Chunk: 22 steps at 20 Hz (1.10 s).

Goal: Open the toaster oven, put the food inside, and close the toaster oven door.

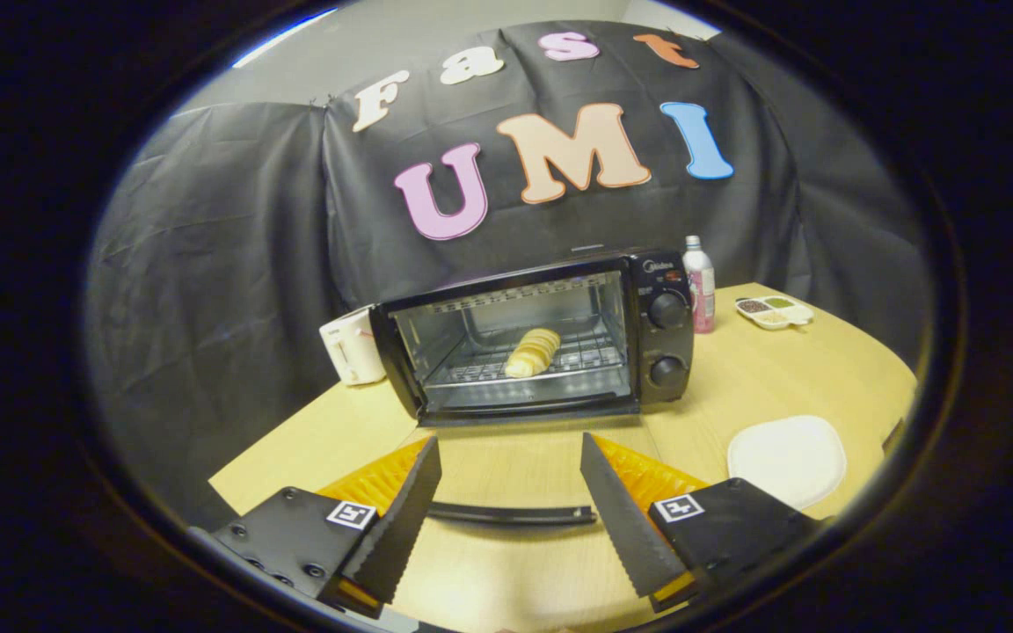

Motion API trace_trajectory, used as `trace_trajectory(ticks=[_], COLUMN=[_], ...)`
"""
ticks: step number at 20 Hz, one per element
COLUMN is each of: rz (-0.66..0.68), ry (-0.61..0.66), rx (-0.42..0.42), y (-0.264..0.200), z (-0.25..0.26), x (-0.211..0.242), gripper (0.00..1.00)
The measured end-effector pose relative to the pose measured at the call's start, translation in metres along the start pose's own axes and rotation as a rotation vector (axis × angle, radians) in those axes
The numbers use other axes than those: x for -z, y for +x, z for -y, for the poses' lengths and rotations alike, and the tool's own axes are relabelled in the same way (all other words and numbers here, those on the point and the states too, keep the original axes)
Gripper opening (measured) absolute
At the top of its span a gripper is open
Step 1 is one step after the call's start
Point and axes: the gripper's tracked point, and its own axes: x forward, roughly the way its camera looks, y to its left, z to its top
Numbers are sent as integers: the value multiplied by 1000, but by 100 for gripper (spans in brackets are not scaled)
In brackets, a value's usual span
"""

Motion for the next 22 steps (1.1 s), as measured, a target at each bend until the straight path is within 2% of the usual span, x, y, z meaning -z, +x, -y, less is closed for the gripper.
trace_trajectory(ticks=[4, 7, 10, 14, 22], rz=[-54, -116, -162, -191, -249], ry=[29, 37, 34, 75, 22], rx=[-25, -24, 29, 43, 96], y=[-31, -37, -28, -9, 23], z=[0, 1, 13, 10, 17], x=[31, 57, 75, 87, 101], gripper=[98, 98, 98, 98, 98])
